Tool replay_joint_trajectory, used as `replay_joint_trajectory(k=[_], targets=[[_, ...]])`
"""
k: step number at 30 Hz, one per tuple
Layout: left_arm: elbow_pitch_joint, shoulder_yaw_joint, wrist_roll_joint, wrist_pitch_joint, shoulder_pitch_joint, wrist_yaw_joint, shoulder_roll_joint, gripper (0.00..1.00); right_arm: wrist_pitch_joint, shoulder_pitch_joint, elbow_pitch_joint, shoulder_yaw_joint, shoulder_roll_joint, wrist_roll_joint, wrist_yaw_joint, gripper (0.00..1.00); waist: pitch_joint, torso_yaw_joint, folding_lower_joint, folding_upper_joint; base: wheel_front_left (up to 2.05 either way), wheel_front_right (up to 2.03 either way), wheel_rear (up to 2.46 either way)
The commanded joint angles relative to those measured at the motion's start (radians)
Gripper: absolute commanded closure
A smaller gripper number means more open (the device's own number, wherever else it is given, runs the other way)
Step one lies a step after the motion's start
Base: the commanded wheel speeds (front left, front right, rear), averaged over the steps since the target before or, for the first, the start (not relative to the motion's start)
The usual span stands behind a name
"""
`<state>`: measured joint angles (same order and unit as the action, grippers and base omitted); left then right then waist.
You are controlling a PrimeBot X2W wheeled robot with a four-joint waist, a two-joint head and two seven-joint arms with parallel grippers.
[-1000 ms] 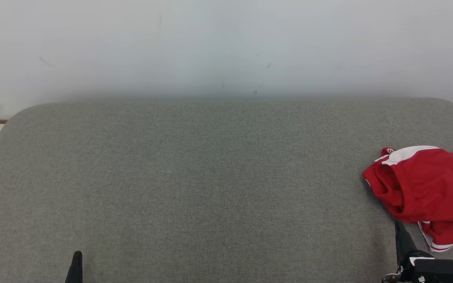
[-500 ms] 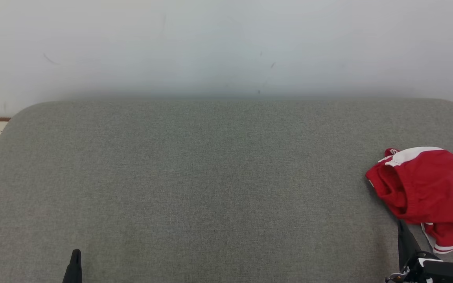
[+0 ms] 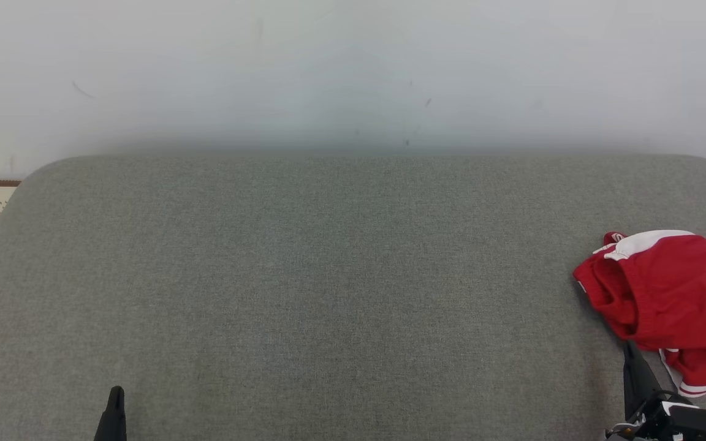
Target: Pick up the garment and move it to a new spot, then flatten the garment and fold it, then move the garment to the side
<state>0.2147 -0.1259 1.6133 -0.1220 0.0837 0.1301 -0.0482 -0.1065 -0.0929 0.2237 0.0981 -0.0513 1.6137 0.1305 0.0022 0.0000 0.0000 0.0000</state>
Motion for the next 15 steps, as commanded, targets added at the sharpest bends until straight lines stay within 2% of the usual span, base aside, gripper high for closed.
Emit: replay_joint_trajectory(k=[1,15], targets=[[-0.004,-0.004,0.004,-0.002,-0.015,0.003,-0.004,1.00,-0.004,0.008,-0.001,0.000,0.002,0.005,0.000,1.00,0.000,0.000,0.0000,0.0000,0.00,0.00,0.00],[-0.004,-0.004,0.004,-0.002,-0.014,0.003,-0.004,1.00,-0.004,0.008,0.000,0.000,0.002,0.005,0.000,1.00,0.000,0.000,0.0000,0.0000,0.00,0.00,0.00]])
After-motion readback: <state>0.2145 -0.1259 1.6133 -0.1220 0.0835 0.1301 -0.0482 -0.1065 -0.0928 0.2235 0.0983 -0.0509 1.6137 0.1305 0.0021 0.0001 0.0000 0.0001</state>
